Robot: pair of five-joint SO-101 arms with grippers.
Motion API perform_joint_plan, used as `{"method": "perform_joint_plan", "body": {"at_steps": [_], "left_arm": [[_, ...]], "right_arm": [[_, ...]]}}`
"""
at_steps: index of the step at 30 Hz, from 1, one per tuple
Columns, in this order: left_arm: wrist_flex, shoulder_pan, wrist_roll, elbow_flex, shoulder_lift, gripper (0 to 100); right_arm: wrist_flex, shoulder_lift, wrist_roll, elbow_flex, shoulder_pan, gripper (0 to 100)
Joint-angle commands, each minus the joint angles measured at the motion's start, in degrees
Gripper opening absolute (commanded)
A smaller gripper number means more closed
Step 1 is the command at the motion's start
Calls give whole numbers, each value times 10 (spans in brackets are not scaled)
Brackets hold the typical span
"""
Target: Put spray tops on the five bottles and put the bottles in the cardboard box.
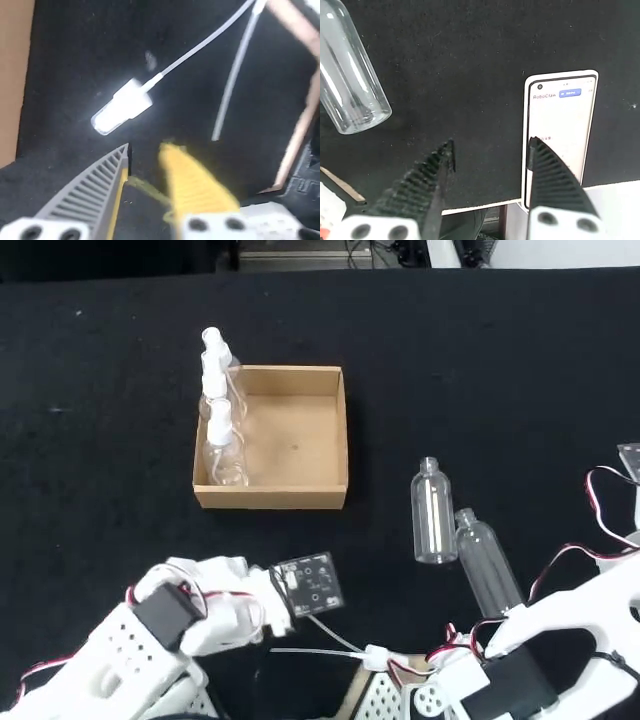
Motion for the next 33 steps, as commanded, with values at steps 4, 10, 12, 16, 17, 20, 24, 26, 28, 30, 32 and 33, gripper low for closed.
{"method": "perform_joint_plan", "body": {"at_steps": [4, 10, 12, 16, 17, 20, 24, 26, 28, 30, 32, 33], "left_arm": [[-76, 156, 81, -16, 9, 271], [-195, 226, 86, -20, 191, 225], [-242, 239, 86, -20, 251, 225], [-308, 251, 86, -15, 297, 226], [-317, 247, 86, -15, 302, 226], [-330, 240, 85, -15, 312, 226], [-325, 241, 88, -12, 327, 220], [-327, 250, 113, -3, 331, 220], [-325, 274, 134, 4, 333, 214], [-326, 301, 144, 14, 331, 159], [-327, 313, 155, 15, 334, 70], [-326, 313, 161, 13, 334, 29]], "right_arm": [[-4, 0, -3, -26, -1, 219], [-4, 0, -2, -26, 3, 219], [-4, 0, -2, -26, 3, 219], [-4, 0, -2, -26, 0, 219], [-4, 0, -2, -26, -1, 219], [-4, 0, -2, -26, -2, 219], [-6, 0, -1, -26, -2, 219], [-7, 0, -1, -26, -2, 219], [-7, 0, -1, -26, -2, 219], [-6, 0, -1, -26, -2, 219], [-6, 0, -1, -26, -2, 220], [-6, 0, -1, -26, -2, 220]]}}
